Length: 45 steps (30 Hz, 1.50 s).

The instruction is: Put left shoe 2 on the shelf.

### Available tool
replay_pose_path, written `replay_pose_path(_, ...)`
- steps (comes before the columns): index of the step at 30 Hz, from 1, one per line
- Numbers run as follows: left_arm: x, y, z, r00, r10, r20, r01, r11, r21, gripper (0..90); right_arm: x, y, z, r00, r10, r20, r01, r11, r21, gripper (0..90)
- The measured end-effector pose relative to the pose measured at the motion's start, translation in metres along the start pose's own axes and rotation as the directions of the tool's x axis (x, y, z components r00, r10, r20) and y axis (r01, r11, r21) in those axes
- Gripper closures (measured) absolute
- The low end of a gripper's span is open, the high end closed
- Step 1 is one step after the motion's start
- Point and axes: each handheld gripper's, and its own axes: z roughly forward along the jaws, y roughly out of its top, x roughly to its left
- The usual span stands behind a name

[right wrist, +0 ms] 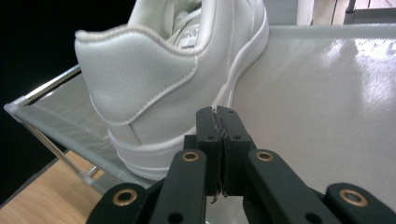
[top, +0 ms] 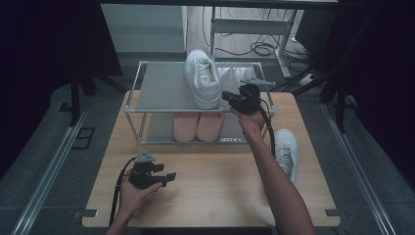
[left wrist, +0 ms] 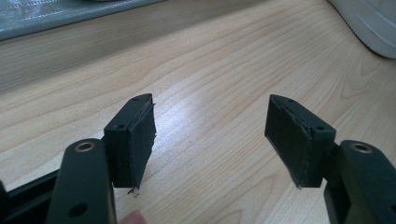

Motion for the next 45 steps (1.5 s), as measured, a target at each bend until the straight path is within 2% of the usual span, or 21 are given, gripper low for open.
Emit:
replay_pose_path(8,0.000,0.000,-0.002,1.0000,0.002,-0.001,-0.002,0.9999,-0.016,34.1,0.004,-0.006,0.006,0.9998,-0.002,-0.021,0.003,1.000,0.025,89.2)
replay_pose_path(14,0.002,0.001,-0.006,1.0000,-0.004,-0.005,0.004,0.9996,-0.027,34.3,0.007,-0.006,0.006,0.9999,-0.008,-0.011,0.008,1.000,0.015,89.4)
replay_pose_path(23,0.000,0.000,-0.001,1.0000,0.005,0.002,-0.005,1.0000,-0.008,34.0,0.016,-0.004,0.009,0.9996,-0.016,-0.025,0.017,1.000,0.017,89.5)
replay_pose_path(45,0.001,0.001,-0.002,1.0000,0.006,0.003,-0.006,1.0000,-0.006,33.7,0.035,-0.003,0.019,0.9981,-0.026,-0.056,0.027,1.000,0.010,89.5)
